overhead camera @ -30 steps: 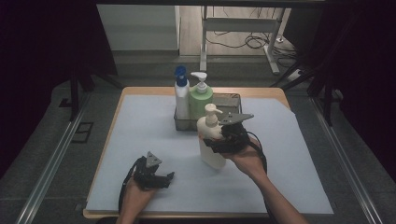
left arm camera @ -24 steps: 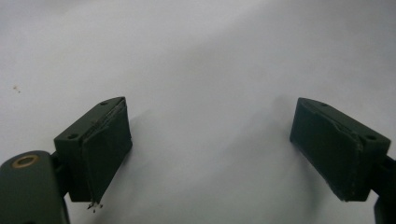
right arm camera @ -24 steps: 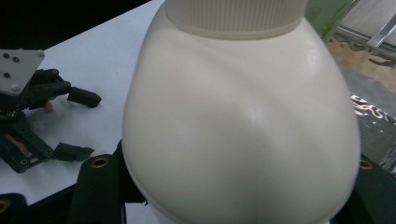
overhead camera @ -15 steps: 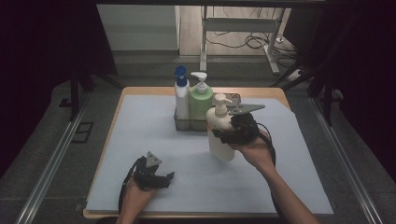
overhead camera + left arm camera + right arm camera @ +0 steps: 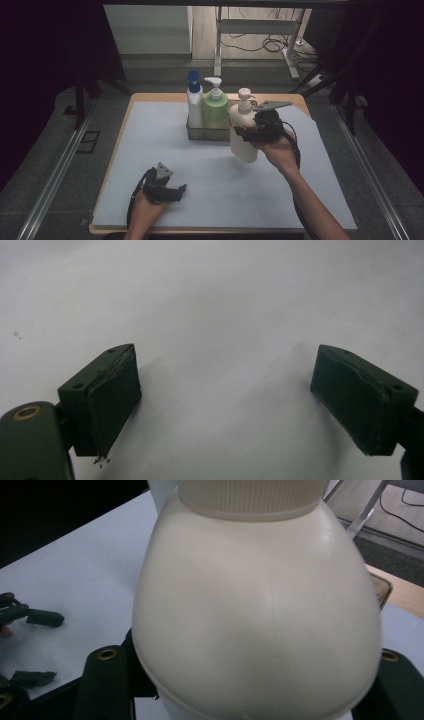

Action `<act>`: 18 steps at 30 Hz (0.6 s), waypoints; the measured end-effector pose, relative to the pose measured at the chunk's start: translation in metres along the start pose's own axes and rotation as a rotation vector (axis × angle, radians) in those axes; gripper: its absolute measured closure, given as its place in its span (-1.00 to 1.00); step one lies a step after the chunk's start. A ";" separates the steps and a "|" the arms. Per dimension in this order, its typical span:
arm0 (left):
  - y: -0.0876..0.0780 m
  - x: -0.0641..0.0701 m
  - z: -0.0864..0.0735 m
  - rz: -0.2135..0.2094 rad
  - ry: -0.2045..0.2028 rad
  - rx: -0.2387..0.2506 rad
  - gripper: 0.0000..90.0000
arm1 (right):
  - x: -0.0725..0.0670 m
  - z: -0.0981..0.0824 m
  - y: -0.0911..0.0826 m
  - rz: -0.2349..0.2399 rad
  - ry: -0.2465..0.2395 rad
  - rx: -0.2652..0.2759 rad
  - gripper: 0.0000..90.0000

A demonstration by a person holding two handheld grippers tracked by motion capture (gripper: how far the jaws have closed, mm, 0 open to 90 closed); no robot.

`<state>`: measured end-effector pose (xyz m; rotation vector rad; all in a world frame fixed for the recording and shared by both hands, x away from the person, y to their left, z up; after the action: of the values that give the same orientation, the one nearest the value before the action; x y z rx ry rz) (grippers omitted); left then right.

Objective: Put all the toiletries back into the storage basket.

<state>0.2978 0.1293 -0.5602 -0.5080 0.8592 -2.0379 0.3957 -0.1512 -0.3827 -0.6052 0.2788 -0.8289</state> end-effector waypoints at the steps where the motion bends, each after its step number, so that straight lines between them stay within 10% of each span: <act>1: 0.000 0.000 0.000 0.000 0.000 0.000 -0.73 | 0.001 0.001 0.000 -0.003 0.002 0.001 -0.18; 18: 0.000 0.000 0.000 0.000 0.000 0.000 -0.73 | 0.026 0.024 0.004 -0.058 0.037 0.044 -0.17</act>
<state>0.2979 0.1293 -0.5601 -0.5082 0.8596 -2.0379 0.4260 -0.1597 -0.3658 -0.5598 0.2770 -0.9000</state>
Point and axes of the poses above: each handheld gripper's, and its own axes: y roughly forward along the jaws, z roughly out of its top, x roughly to its right, the point moved 5 cm from there along y, roughly forward along the jaws, and after that the axes turned 1 degree about -y, right-handed, at the moved point
